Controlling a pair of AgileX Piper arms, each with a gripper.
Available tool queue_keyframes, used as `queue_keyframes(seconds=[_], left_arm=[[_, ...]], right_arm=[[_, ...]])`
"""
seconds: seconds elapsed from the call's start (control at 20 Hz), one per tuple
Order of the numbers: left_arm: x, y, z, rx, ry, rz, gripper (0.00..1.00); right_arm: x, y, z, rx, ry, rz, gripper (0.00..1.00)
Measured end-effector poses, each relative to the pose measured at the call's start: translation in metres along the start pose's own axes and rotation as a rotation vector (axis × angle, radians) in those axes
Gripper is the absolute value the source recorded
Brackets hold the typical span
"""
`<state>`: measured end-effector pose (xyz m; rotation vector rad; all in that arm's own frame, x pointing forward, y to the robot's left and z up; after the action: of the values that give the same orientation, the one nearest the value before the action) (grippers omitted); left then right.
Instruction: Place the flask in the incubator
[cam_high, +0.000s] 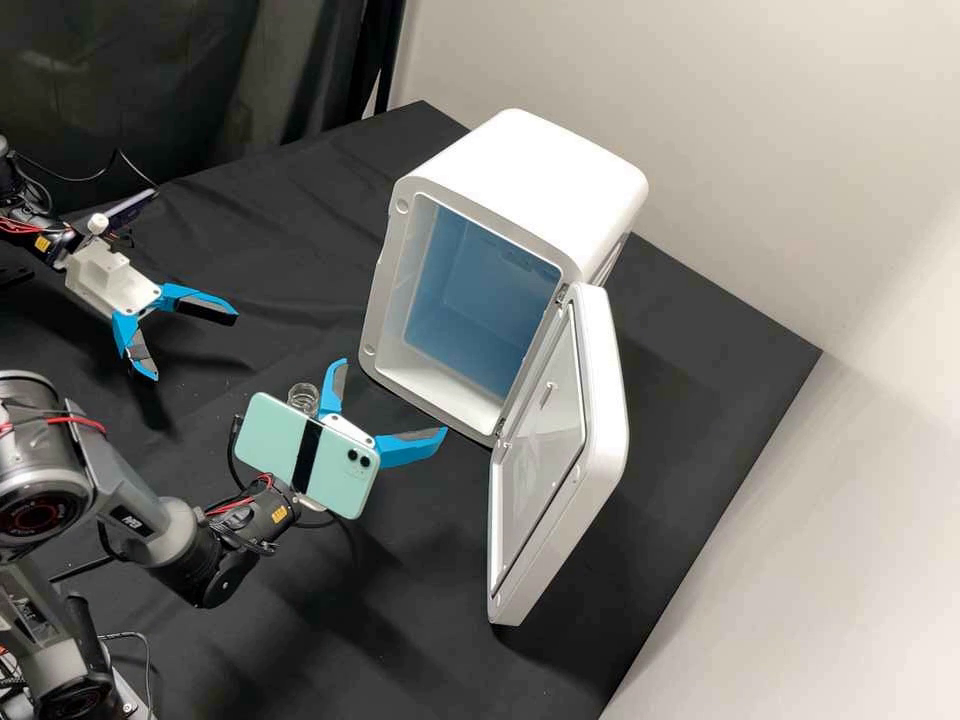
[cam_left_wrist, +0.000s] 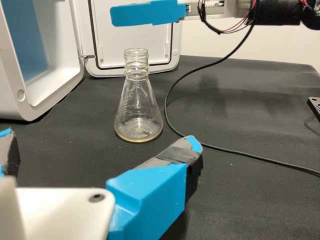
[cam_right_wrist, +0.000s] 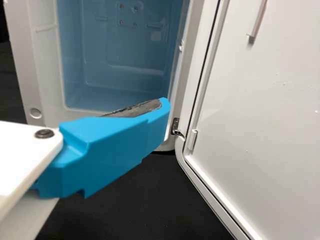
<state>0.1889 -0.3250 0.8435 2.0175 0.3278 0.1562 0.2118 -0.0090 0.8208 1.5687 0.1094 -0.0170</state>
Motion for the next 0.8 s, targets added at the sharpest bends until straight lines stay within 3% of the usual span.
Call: queue_keyframes(seconds=[0.1, 0.25, 0.8], left_arm=[[0.0, 0.0, 0.0, 0.0, 0.0, 0.0, 1.0], [0.0, 0.0, 0.0, 0.0, 0.0, 0.0, 1.0], [0.0, 0.0, 0.0, 0.0, 0.0, 0.0, 1.0]], right_arm=[[-0.005, 0.002, -0.005, 0.003, 0.021, 0.009, 1.0], [-0.015, 0.002, -0.016, -0.025, 0.076, 0.008, 1.0], [-0.036, -0.013, -0.011, -0.05, 0.065, -0.081, 1.0]])
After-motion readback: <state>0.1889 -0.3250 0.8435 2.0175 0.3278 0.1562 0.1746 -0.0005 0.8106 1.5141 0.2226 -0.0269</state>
